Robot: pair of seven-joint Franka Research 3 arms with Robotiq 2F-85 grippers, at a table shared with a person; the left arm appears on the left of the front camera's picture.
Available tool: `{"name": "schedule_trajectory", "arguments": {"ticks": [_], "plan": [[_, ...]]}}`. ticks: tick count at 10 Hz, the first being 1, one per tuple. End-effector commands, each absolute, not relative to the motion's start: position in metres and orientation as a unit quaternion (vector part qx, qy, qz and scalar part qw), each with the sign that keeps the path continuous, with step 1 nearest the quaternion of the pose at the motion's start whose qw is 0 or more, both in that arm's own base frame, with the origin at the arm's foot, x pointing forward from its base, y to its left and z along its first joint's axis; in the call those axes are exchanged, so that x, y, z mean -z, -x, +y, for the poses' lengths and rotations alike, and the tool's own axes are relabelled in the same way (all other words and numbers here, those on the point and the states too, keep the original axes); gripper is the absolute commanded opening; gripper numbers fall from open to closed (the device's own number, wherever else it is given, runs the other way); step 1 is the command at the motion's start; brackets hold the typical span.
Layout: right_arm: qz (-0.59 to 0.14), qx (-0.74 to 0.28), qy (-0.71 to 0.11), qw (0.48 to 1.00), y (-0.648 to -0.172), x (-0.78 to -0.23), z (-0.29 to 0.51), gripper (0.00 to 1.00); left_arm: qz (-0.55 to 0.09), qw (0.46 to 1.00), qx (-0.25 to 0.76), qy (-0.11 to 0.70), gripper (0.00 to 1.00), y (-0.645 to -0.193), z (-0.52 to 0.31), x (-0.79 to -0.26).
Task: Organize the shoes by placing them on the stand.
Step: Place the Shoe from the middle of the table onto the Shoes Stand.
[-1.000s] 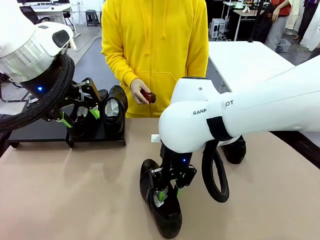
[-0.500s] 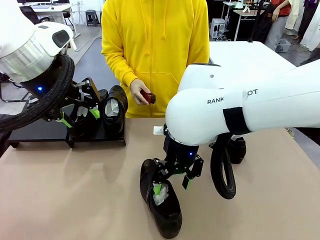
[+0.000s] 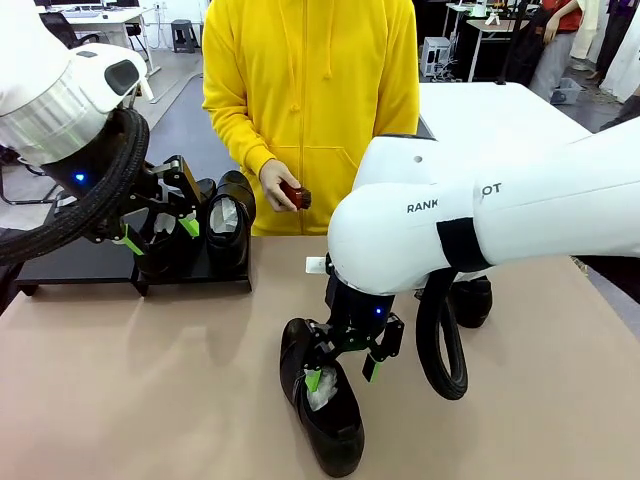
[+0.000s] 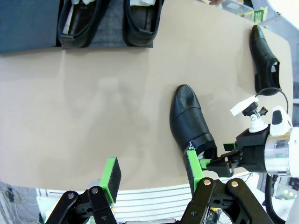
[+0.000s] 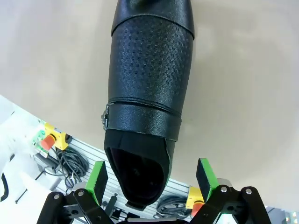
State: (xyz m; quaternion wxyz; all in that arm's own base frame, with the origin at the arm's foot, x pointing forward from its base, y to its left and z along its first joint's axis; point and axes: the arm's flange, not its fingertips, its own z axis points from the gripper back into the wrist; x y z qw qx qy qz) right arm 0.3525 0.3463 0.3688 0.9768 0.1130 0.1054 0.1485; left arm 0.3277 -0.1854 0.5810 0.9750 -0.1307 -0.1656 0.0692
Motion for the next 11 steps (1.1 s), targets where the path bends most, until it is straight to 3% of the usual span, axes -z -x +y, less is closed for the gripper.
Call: {"name": "schedule_trajectory", "arguments": {"ticks": [1,5,6,8,10,11], "plan": [[0.099,-0.143,-0.118,0.978,-0.355,-0.372,0.35,1.0,-0.167,0.974,-0.067,0.136,0.73,-0.327,-0.185,-0.582],[0.104,-0.149,-0.114,0.977,-0.354,-0.371,0.348,1.0,-0.167,0.974,-0.067,0.136,0.73,-0.327,-0.185,-0.582],[0.027,-0.17,-0.038,0.984,-0.337,-0.409,0.345,1.0,-0.167,0.974,-0.067,0.136,0.73,-0.327,-0.185,-0.582],[0.03,-0.068,-0.025,0.997,-0.334,-0.452,0.267,1.0,-0.168,0.976,-0.048,0.134,0.73,-0.312,-0.216,-0.576],[-0.002,0.022,-0.023,0.999,-0.319,-0.477,0.207,1.0,-0.179,0.966,-0.085,0.167,0.73,-0.256,-0.277,-0.595],[0.02,0.135,0.016,0.991,-0.32,-0.469,0.168,1.0,-0.11,0.96,-0.152,0.207,0.73,-0.218,-0.323,-0.598]]}}
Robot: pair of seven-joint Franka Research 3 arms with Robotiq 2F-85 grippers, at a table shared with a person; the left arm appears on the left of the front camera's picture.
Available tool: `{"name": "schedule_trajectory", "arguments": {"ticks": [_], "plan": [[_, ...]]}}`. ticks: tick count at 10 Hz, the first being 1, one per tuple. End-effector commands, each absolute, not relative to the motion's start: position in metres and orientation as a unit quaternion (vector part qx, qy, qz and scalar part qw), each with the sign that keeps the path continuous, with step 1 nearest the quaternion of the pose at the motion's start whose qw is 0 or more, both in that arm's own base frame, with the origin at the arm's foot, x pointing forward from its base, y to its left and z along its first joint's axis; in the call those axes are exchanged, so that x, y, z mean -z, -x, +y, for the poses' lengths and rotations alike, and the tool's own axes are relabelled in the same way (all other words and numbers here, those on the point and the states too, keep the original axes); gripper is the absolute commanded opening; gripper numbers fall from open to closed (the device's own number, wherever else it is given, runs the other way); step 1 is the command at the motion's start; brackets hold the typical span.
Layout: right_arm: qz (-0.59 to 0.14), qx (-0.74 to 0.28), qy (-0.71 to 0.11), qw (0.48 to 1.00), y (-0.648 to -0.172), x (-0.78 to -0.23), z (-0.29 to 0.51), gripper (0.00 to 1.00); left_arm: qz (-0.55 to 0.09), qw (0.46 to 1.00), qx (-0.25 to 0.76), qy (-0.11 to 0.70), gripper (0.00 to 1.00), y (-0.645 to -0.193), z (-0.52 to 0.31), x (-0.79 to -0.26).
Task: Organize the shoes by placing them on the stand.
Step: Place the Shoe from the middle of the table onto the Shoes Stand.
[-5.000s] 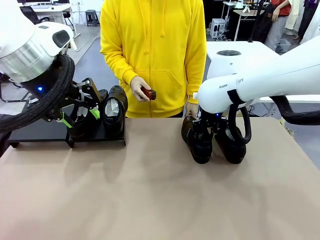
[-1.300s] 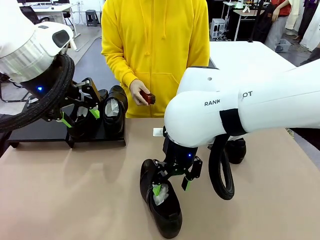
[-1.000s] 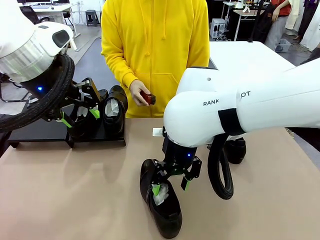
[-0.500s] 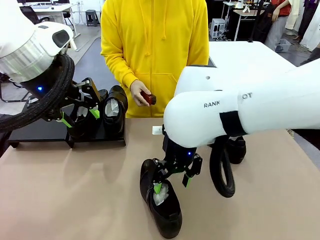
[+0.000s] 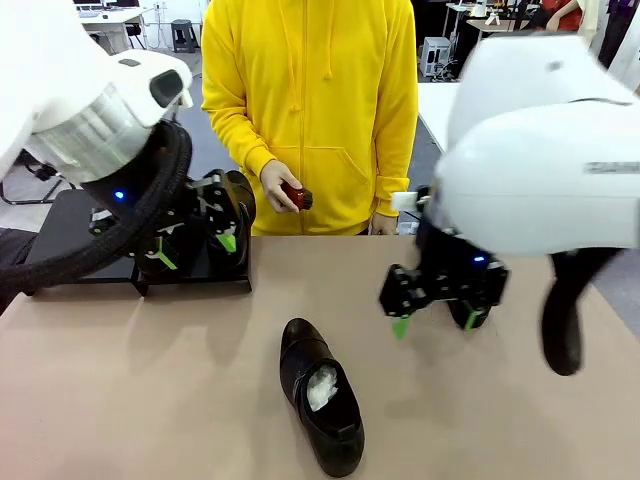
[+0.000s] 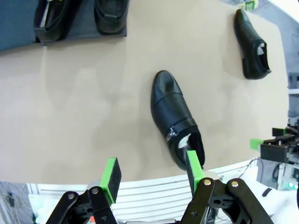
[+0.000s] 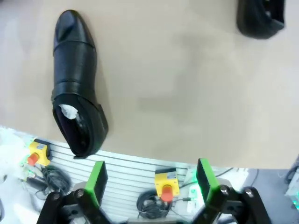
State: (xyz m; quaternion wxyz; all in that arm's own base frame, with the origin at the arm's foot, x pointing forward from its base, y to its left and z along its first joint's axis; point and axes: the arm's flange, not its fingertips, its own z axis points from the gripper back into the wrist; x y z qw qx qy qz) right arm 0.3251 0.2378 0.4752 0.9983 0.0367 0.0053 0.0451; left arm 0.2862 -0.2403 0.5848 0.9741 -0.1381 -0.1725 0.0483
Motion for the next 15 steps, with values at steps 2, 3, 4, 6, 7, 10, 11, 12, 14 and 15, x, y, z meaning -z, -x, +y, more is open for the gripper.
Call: {"name": "schedule_trajectory", "arguments": {"ticks": [2,3,4,6,7,10,11,12,14,15], "plan": [[0.022,0.145,0.019,0.989,-0.321,-0.468,0.165,1.0,-0.105,0.96,-0.151,0.211,0.73,-0.216,-0.325,-0.597],[0.045,0.24,0.016,0.97,-0.323,-0.458,0.149,1.0,-0.108,0.956,-0.178,0.205,0.73,-0.215,-0.325,-0.593],[0.013,0.091,0.0,0.996,-0.325,-0.466,0.175,1.0,-0.115,0.97,-0.11,0.184,0.73,-0.222,-0.31,-0.591],[0.026,0.166,0.012,0.986,-0.325,-0.458,0.145,1.0,-0.115,0.97,-0.11,0.184,0.73,-0.222,-0.31,-0.591],[-0.018,0.167,0.091,0.982,-0.32,-0.468,0.156,1.0,-0.105,0.966,-0.133,0.193,0.73,-0.207,-0.329,-0.593],[0.002,0.357,0.068,0.932,-0.331,-0.489,0.052,1.0,-0.051,0.972,-0.144,0.181,0.73,-0.202,-0.398,-0.561],[0.011,0.388,0.045,0.921,-0.328,-0.49,0.034,1.0,-0.055,0.974,-0.16,0.152,0.73,-0.211,-0.418,-0.542],[0.028,0.407,0.025,0.913,-0.326,-0.488,0.026,1.0,-0.051,0.978,-0.168,0.113,0.73,-0.226,-0.436,-0.513],[0.002,0.343,0.058,0.938,-0.329,-0.489,0.04,1.0,-0.041,0.981,-0.175,0.069,0.73,-0.245,-0.457,-0.477],[0.002,0.343,0.058,0.938,-0.329,-0.489,0.04,1.0,-0.047,0.98,-0.184,0.055,0.73,-0.253,-0.465,-0.464]]}}
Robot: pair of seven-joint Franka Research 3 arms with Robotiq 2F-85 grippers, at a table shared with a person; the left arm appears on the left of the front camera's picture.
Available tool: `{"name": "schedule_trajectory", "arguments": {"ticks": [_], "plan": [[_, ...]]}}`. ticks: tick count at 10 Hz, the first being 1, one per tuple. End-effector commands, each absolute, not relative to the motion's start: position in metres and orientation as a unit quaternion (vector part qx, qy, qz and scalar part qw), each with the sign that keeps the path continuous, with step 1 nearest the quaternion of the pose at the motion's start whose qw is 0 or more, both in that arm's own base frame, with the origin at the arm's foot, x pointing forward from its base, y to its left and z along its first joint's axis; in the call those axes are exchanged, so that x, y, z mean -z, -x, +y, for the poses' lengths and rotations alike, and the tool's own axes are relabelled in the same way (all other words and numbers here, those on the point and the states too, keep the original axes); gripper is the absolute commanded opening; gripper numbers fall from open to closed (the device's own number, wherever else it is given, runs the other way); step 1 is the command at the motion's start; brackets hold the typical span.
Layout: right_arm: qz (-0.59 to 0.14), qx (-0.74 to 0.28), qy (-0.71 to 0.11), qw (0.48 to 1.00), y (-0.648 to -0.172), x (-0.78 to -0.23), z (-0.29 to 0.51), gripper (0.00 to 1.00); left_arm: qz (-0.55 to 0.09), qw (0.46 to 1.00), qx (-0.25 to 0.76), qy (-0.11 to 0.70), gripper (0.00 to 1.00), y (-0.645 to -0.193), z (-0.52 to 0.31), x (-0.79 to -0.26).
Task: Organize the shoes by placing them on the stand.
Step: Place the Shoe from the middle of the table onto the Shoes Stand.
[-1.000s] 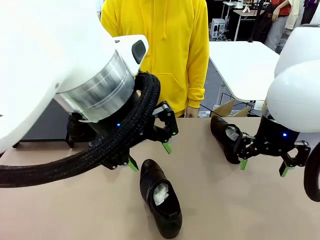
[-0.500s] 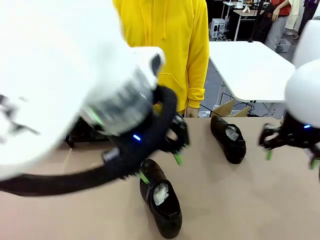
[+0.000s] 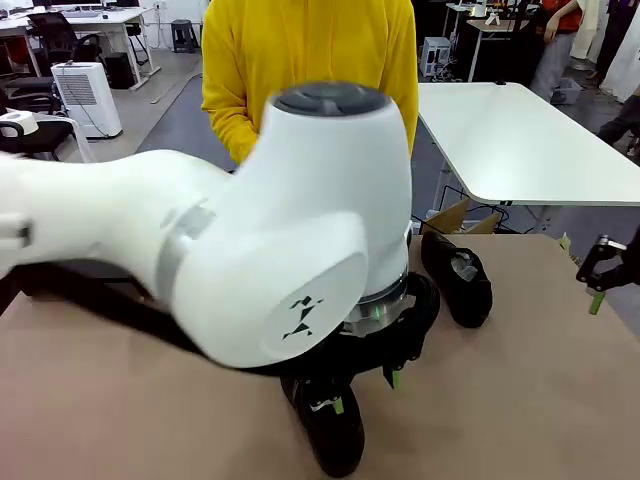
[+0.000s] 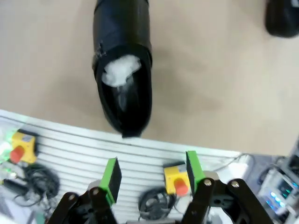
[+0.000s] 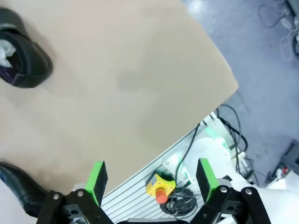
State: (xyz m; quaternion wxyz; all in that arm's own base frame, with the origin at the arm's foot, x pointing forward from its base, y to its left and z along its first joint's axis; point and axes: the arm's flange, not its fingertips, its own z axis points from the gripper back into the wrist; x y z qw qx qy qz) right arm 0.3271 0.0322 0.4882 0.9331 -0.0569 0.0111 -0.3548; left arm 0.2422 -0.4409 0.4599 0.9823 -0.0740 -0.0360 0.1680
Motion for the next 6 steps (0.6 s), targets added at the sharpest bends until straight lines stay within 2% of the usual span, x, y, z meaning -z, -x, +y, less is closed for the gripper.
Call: {"name": "schedule_trajectory", "arguments": {"ticks": [1,6], "plan": [[0.002,0.343,0.058,0.938,-0.329,-0.489,0.04,1.0,-0.06,0.981,-0.18,0.048,0.73,-0.26,-0.475,-0.449],[0.002,0.343,0.058,0.938,-0.329,-0.489,0.04,1.0,-0.081,0.983,-0.157,0.039,0.73,-0.282,-0.492,-0.407]]}}
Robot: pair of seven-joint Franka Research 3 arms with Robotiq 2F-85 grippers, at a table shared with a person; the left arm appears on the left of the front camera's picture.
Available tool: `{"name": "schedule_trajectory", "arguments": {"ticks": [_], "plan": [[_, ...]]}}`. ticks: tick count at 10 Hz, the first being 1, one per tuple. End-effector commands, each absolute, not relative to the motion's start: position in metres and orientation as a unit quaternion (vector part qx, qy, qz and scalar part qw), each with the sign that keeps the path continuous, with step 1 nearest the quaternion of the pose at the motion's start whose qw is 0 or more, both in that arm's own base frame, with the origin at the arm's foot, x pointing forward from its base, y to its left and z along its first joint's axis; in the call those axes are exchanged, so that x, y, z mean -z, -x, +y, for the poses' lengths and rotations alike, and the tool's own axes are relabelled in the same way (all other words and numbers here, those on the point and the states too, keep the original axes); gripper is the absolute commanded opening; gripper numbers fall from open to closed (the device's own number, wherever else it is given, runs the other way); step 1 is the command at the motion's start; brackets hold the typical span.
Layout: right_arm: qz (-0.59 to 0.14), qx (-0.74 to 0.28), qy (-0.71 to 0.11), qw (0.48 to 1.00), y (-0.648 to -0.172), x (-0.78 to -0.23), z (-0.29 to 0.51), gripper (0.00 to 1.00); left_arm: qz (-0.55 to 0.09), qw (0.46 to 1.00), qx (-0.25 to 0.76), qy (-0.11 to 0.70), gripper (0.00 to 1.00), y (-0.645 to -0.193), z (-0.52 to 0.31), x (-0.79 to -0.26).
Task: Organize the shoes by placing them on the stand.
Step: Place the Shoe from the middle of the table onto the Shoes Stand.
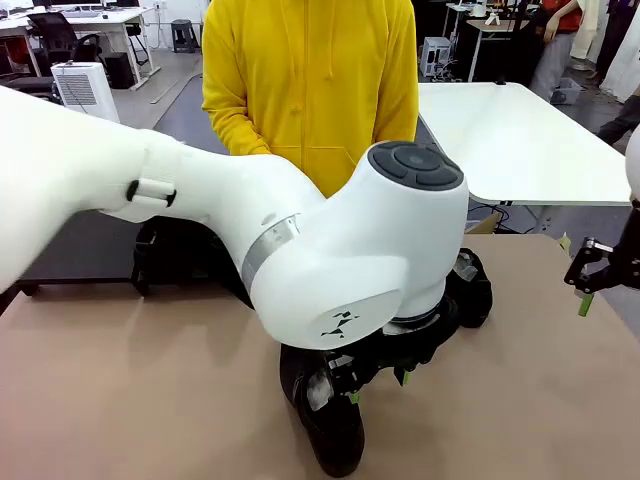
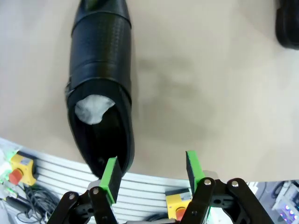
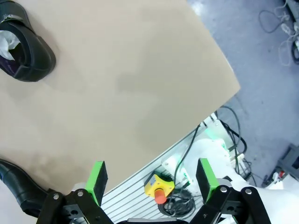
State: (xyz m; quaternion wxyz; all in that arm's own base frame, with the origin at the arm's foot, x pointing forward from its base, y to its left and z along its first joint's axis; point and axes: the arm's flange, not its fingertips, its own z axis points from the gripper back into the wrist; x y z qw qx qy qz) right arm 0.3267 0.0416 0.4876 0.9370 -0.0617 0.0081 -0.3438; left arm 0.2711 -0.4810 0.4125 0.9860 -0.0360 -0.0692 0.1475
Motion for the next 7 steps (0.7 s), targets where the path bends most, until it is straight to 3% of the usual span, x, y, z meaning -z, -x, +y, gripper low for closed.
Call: {"name": "schedule_trajectory", "arguments": {"ticks": [1,7], "plan": [[0.002,0.343,0.058,0.938,-0.329,-0.489,0.04,1.0,-0.086,0.983,-0.156,0.038,0.73,-0.287,-0.491,-0.399],[0.002,0.343,0.058,0.938,-0.329,-0.489,0.04,1.0,-0.082,0.985,-0.15,0.023,0.73,-0.303,-0.481,-0.371]]}}
